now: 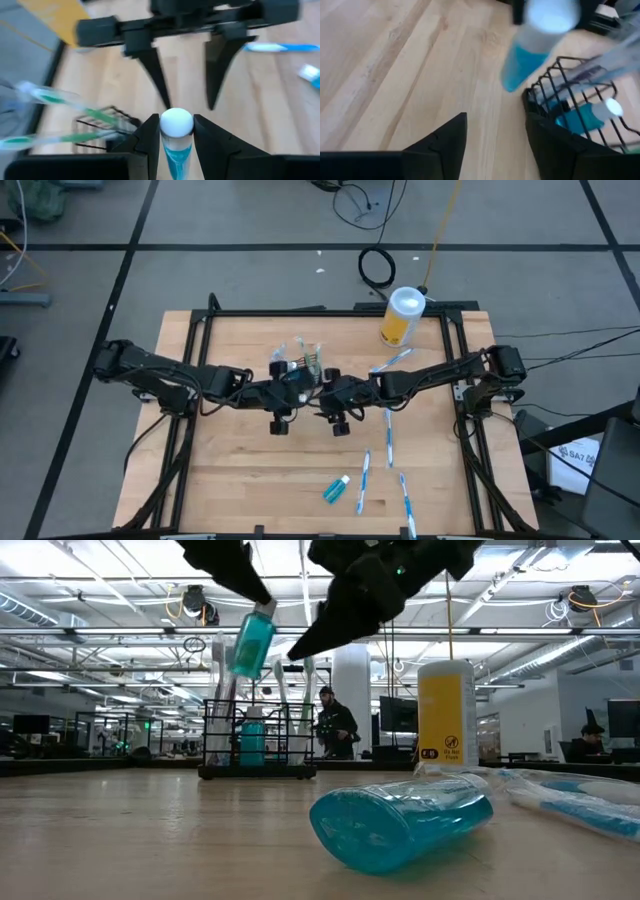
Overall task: Pick & Place toothbrushing station
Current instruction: Put the the top blue mouthwash into the black mesh organizer, then put the blue toothbrush into the black mesh organizer
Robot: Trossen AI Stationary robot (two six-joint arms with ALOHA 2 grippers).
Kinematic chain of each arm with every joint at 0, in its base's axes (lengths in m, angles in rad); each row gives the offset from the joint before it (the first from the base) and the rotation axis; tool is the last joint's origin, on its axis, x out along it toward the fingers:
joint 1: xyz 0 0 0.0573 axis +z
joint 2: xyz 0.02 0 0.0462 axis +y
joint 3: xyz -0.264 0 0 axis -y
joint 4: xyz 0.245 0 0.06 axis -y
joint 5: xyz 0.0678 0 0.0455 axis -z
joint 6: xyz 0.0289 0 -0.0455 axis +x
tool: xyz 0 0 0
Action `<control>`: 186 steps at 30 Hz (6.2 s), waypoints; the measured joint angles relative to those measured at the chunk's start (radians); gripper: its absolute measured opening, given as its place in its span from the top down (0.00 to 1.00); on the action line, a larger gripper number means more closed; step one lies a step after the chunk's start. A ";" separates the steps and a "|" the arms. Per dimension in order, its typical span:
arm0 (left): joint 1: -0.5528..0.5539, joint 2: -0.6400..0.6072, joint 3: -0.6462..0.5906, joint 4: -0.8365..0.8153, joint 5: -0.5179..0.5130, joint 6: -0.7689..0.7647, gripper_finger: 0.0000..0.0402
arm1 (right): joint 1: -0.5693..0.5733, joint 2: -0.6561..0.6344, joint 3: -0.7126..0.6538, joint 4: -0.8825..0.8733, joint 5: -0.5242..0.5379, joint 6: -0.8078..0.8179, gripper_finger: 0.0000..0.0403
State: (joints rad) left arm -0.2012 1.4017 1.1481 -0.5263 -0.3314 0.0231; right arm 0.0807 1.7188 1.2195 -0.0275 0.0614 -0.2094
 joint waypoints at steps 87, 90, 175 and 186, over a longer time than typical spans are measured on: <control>0.101 -0.079 -0.504 0.596 -0.373 -0.452 0.74 | 0.004 -0.160 -0.068 -0.156 0.173 0.197 0.54; 0.115 -0.079 -0.504 0.595 -0.334 -0.456 0.74 | 0.004 -0.160 -0.068 -0.156 0.173 0.197 0.54; 0.096 -0.153 -0.506 0.656 -0.238 -0.333 0.53 | 0.004 -0.160 -0.068 -0.141 0.173 0.194 0.54; -0.026 -0.313 -0.503 0.608 -0.241 -0.213 0.53 | 0.004 -0.178 -0.098 -0.394 0.222 0.231 0.54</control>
State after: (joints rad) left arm -0.2276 1.0888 0.6449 0.0817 -0.5728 -0.1897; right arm 0.0845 1.5403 1.1217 -0.4219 0.2833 0.0220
